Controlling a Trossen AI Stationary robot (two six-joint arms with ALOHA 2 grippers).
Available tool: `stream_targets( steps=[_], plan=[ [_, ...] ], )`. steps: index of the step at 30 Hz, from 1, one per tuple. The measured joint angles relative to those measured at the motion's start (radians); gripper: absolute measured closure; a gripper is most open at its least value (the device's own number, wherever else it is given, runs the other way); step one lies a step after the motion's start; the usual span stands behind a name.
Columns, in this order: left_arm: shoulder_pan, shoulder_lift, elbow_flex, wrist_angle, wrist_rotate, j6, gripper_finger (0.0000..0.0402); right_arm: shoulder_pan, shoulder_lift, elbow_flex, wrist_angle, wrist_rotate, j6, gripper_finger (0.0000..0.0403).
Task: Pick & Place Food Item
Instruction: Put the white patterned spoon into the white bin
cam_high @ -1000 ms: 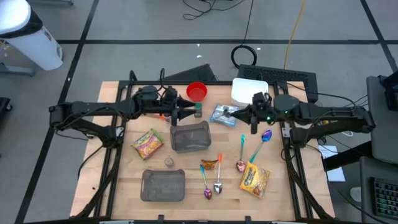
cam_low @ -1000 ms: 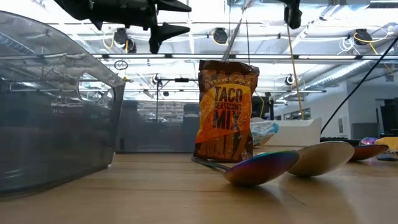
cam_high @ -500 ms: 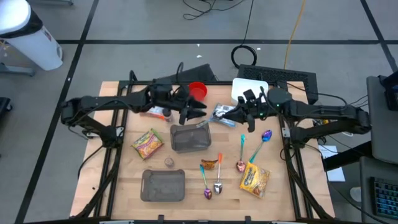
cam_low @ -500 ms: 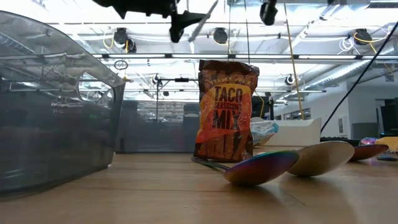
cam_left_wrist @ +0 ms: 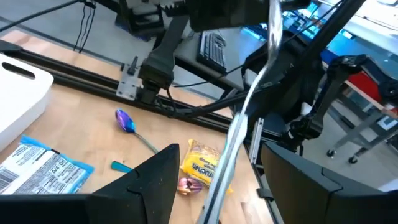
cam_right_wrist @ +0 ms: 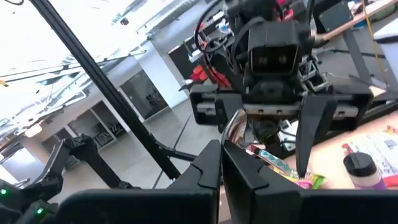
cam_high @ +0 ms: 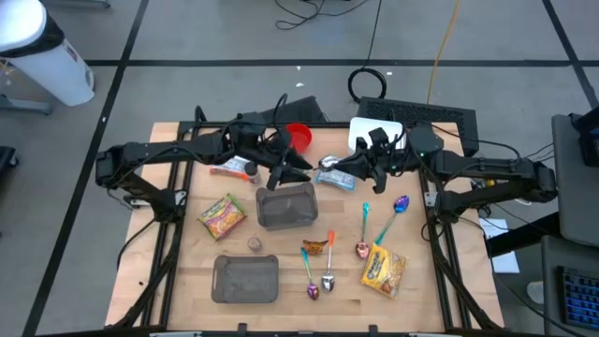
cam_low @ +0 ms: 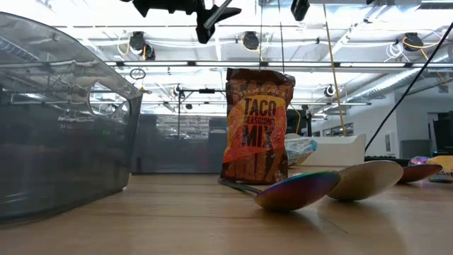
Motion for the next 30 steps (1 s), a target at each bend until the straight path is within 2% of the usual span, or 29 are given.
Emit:
stream_targets(
  steps=[6, 16, 30],
  plan=[
    [-0.001, 0.0, 0.0, -0.012, -0.032, 0.0, 0.0165, -0.017, 0.0, 0.0, 0.005, -0.05, 0.016, 0.0403],
    [0.0, 0.0, 0.0, -0.102, -0.063, 0.012, 0.0175, -0.017, -0.001, 0.0, -0.003, -0.058, 0.015, 0.0403],
    [-0.002, 0.0, 0.0, -0.105, -0.064, 0.085, 0.0339, -0.019, -0.002, 0.0, -0.016, -0.064, 0.008, 0.0402]
  ],
)
